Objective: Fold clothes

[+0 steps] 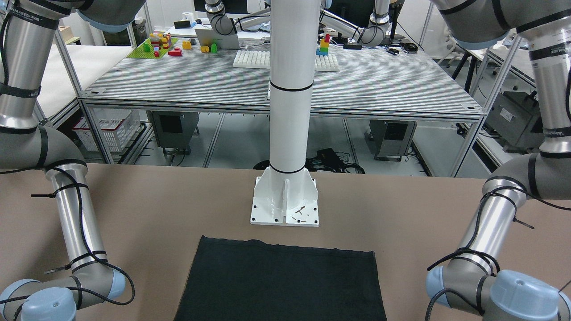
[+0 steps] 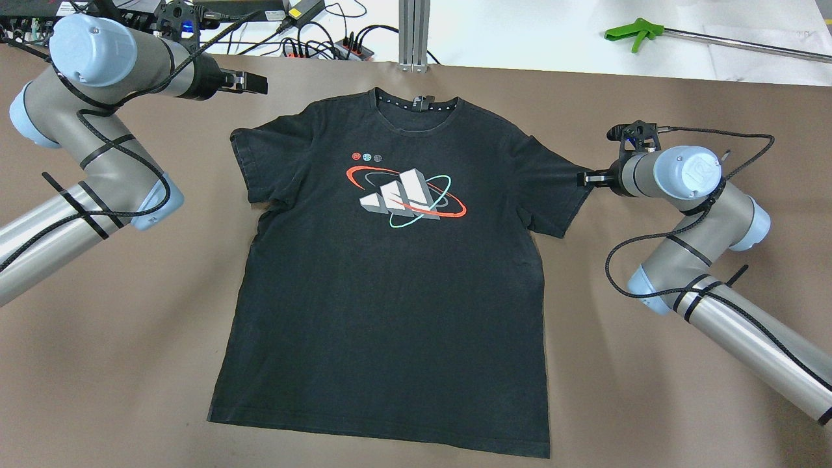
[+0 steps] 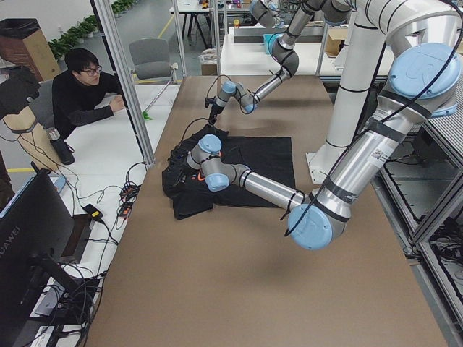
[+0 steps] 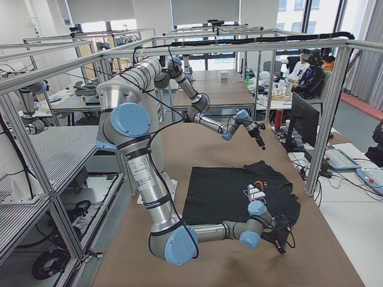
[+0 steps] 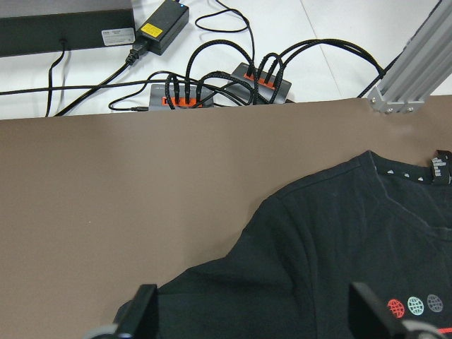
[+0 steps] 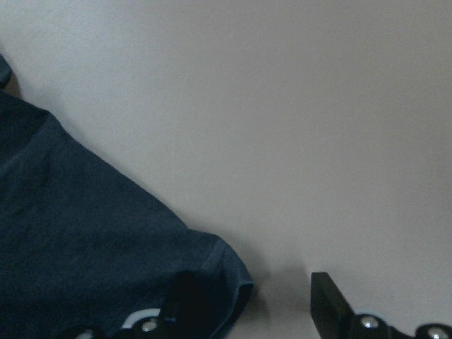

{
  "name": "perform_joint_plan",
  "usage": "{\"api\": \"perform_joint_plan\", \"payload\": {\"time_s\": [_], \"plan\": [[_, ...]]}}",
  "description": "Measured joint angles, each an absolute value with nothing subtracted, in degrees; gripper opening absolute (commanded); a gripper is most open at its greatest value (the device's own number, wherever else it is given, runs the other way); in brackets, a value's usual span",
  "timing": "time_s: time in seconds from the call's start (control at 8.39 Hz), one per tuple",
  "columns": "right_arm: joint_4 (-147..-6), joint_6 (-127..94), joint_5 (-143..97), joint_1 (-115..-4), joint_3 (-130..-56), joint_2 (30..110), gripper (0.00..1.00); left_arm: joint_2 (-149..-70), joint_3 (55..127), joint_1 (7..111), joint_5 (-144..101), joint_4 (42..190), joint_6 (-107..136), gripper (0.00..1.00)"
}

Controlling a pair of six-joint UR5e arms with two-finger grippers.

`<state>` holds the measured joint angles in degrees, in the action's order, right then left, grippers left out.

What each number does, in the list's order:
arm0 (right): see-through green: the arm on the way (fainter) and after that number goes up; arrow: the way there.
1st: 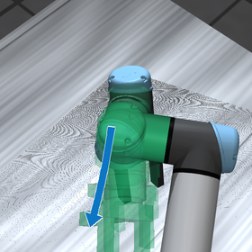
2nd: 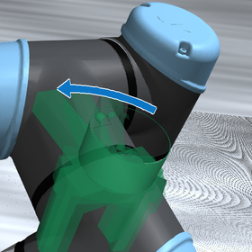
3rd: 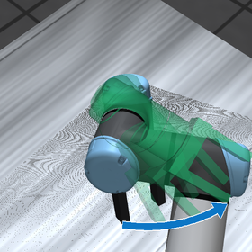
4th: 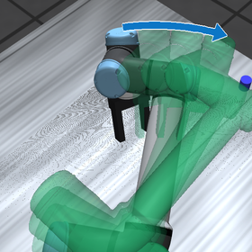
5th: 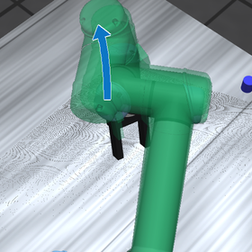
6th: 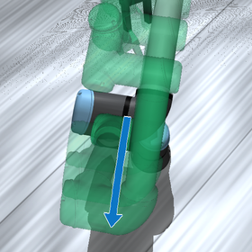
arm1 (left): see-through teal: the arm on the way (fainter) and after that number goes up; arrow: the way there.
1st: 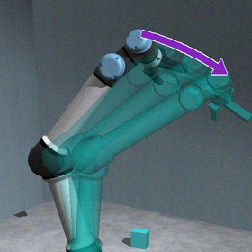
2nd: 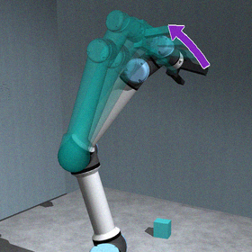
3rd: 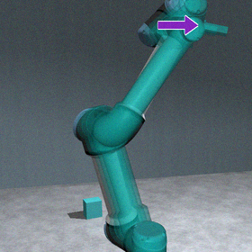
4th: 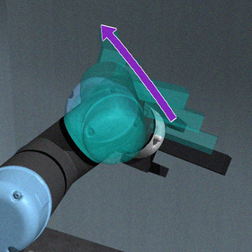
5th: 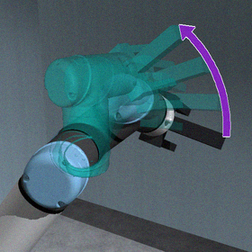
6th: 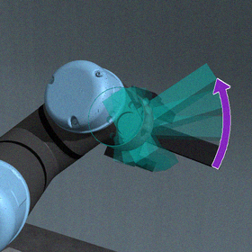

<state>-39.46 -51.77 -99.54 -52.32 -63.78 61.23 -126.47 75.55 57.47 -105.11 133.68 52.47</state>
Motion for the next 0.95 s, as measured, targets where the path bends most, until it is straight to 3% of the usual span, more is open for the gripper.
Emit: {"api": "perform_joint_plan", "payload": {"time_s": [0.6,0.95], "plan": [[-39.6,-52.9,-100.1,-52.1,-64.6,60.1,0.00,-126.3,76.6,57.5,-105.0,133.6,52.5,0.95],[-44.3,-52.1,-107.2,-53.9,-70.8,59.5,0.00,-126.2,76.6,57.5,-105.2,133.6,52.5,0.95]]}}
